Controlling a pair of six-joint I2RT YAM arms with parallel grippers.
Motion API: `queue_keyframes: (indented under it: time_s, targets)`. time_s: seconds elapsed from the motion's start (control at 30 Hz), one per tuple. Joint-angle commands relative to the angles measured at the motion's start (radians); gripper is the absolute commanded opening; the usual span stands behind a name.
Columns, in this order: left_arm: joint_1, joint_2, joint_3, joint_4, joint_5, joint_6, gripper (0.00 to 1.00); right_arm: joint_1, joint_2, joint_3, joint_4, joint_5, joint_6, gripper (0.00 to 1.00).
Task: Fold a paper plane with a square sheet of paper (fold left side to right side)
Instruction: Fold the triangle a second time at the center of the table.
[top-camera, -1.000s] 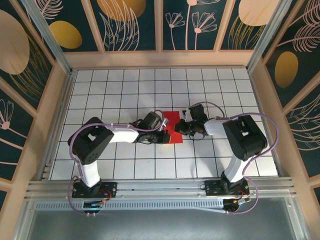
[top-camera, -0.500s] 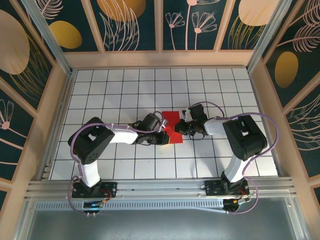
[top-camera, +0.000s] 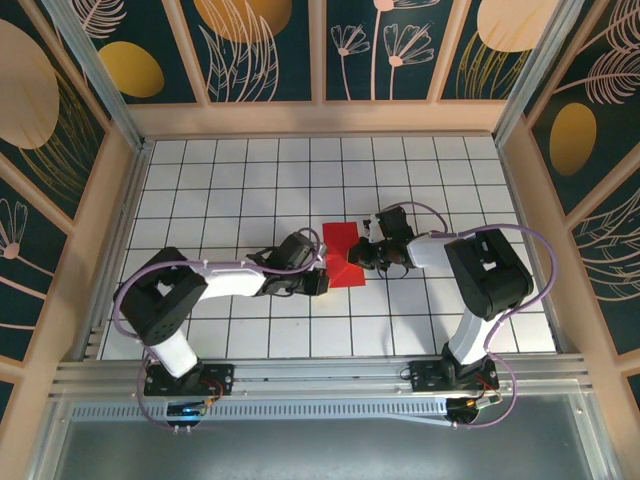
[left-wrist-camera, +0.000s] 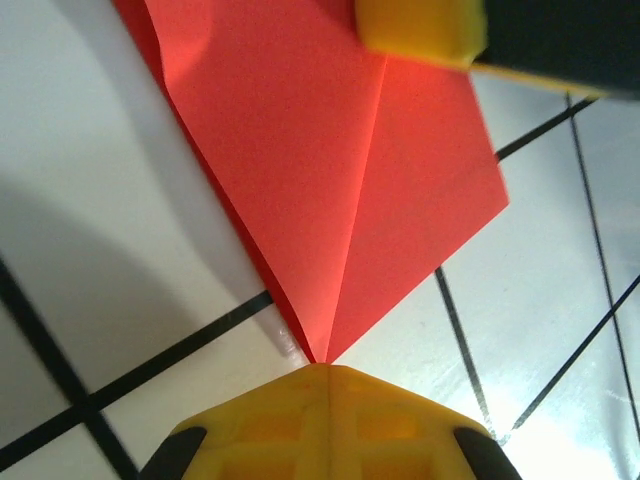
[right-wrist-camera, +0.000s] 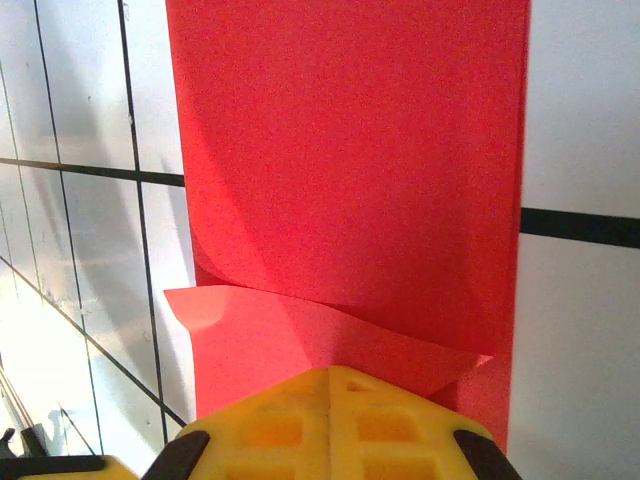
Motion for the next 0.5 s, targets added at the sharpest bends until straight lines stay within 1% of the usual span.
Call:
queue_keyframes:
  time_s: [0.0, 0.07, 0.1, 0.17, 0.23, 0.27, 0.33, 0.47]
  targets:
    - [0.000, -0.076, 0.010, -0.035, -0.134, 0.009, 0.02, 0.005, -0.046, 0.008, -0.045, 0.024, -0.003, 0.00]
    - [0.002, -0.101, 0.016, -0.046, -0.204, 0.007, 0.03, 0.003, -0.081, 0.004, -0.040, 0.033, 0.002, 0.05]
    - [0.002, -0.111, 0.018, -0.052, -0.247, 0.005, 0.05, 0.002, -0.097, 0.000, -0.038, 0.037, 0.003, 0.07]
    - [0.003, -0.129, 0.017, -0.046, -0.308, -0.006, 0.15, -0.003, -0.133, -0.009, -0.037, 0.048, 0.003, 0.12]
    - [0.010, -0.143, 0.010, -0.020, -0.339, -0.018, 0.20, -0.015, -0.172, -0.027, -0.035, 0.061, 0.004, 0.18]
    - [0.014, -0.145, 0.005, -0.006, -0.340, -0.023, 0.22, -0.021, -0.189, -0.037, -0.032, 0.064, 0.005, 0.21]
    - [0.032, -0.143, 0.005, 0.030, -0.323, -0.039, 0.31, -0.040, -0.225, -0.061, -0.031, 0.070, 0.003, 0.27]
    - [0.062, -0.112, 0.003, 0.127, -0.221, -0.058, 0.37, -0.073, -0.290, -0.106, -0.037, 0.075, -0.009, 0.37]
